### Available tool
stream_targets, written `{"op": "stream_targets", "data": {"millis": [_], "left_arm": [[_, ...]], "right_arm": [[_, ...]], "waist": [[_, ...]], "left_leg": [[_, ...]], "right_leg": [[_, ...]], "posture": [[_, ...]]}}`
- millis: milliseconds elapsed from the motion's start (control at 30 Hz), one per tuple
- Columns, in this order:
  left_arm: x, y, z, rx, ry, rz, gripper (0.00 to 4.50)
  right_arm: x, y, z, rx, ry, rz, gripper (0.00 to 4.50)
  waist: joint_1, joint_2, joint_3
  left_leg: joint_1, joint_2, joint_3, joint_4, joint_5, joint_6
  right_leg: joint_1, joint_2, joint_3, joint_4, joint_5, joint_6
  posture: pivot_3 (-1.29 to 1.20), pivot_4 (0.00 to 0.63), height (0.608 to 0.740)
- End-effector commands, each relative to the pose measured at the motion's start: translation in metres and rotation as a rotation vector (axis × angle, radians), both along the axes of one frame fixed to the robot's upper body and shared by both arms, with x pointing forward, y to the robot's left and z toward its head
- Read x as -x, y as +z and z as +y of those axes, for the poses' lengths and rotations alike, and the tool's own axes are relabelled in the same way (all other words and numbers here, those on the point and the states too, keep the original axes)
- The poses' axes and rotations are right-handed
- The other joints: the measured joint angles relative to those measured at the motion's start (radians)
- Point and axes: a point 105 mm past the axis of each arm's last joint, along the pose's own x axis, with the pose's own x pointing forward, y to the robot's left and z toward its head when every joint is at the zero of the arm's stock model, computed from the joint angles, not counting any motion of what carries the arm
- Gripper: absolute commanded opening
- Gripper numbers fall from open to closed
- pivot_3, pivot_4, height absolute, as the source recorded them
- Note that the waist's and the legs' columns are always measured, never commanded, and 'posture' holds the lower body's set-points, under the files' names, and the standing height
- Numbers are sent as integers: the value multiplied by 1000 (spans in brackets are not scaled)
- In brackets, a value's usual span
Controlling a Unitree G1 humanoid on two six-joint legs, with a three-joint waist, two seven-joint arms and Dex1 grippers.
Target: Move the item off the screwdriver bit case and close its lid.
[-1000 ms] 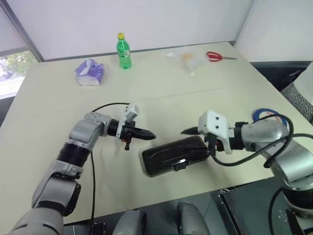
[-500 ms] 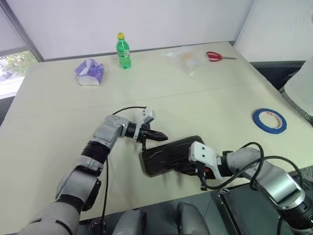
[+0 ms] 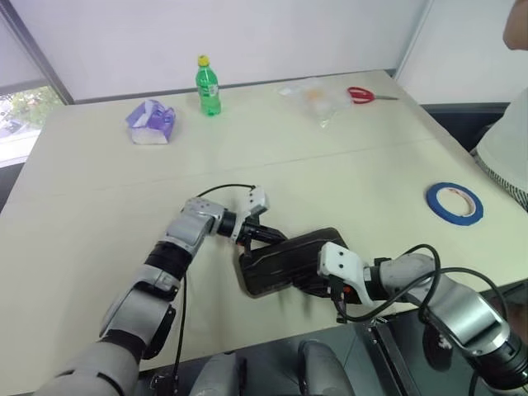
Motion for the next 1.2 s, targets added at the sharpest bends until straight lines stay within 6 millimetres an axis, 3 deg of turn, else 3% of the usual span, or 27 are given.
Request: {"op": "stream_targets", "data": {"millis": [33,500,767,1000,1200], "left_arm": [[11,-11,-8,-18,-61,20,0],[21,-23,-10,-33,-92,53,0],[4,-9,2,-3,-9,-2,0],[-9,35,39,59,105,-123,0],[2,66,75,89,215,-193,0]], "right_arm": [[-17,10,-6,17,-56,-113,45],[-36,3,-10,65,-133,-216,45],[5,11,-6,52,15,-92,45],[11,50,-18,78,48,-173,45],[-1,94,-30,89,47,-281,45]], "waist": [[0,0,0],[-4,-1,-1],[9,-1,-1],[17,-2,1],[19,-1,3]], "left_leg": [[0,0,0,0,0,0],[5,1,0,0,0,0],[3,0,-1,0,0,0],[2,1,0,0,0,1],[2,1,0,0,0,1]], "right_leg": [[0,0,0,0,0,0],[4,1,0,0,0,0],[4,1,0,0,0,0],[2,1,0,0,0,0],[2,1,0,-1,0,0]], "posture": [[0,150,740],[0,150,740],[0,150,740],[0,150,740],[0,150,740]]}}
